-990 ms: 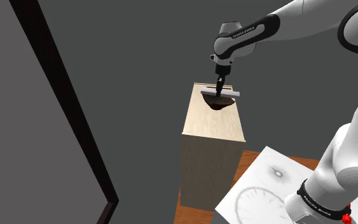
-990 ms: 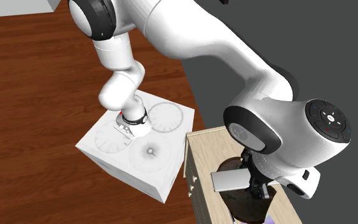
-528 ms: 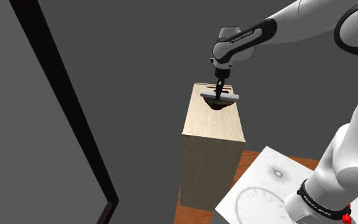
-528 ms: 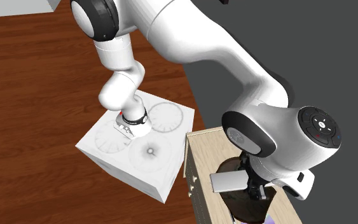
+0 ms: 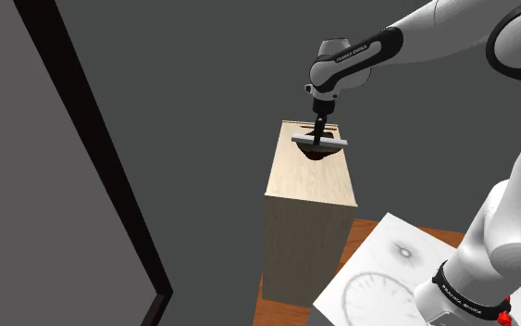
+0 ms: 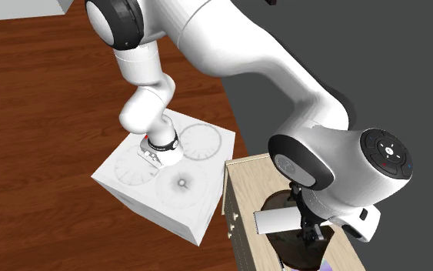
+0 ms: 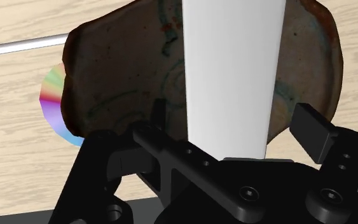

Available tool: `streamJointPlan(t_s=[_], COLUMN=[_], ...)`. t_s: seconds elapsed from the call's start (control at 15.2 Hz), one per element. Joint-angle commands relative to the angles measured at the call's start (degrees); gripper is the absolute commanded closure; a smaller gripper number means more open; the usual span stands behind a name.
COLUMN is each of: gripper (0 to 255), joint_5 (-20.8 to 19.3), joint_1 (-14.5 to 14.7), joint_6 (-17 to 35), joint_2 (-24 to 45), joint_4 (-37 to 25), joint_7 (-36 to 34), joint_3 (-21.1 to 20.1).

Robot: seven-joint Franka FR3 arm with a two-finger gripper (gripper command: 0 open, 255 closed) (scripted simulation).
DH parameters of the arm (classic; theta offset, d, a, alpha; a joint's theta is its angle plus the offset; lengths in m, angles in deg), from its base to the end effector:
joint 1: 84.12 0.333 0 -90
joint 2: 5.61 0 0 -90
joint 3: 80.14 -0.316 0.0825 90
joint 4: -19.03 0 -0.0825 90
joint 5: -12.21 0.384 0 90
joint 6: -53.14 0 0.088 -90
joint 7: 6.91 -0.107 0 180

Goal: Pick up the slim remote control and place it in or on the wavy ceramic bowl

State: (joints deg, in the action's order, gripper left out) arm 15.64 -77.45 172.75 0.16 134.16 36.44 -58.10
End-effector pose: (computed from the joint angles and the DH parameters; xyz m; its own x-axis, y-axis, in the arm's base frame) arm 0.5522 -0.1447 0.4078 0.8961 0.4438 -0.0013 0.4437 -0.8959 -0.0203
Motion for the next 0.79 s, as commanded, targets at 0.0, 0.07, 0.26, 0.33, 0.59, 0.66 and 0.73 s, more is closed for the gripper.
streamJointPlan(t_s=[0.0, 0.07, 0.26, 0.33, 0.59, 0.66, 0.73], gripper=[0, 0, 0, 0, 0, 0, 0], joint_5=[0.0, -0.4, -1.1, -1.1, -1.1, -1.1, -1.1], joint_1=[0.0, 0.0, 0.1, 0.1, 0.1, 0.1, 0.1], joint_6=[0.0, -1.8, -6.9, -6.9, -6.9, -6.9, -6.9], joint_2=[0.0, -0.7, -2.3, -2.3, -2.3, -2.3, -2.3], joint_4=[0.0, -1.2, -4.8, -4.8, -4.8, -4.8, -4.8], joint_7=[0.0, -0.2, -0.8, -0.8, -0.8, -0.8, -0.8], joint_3=[0.0, 0.0, 0.1, 0.1, 0.1, 0.1, 0.1])
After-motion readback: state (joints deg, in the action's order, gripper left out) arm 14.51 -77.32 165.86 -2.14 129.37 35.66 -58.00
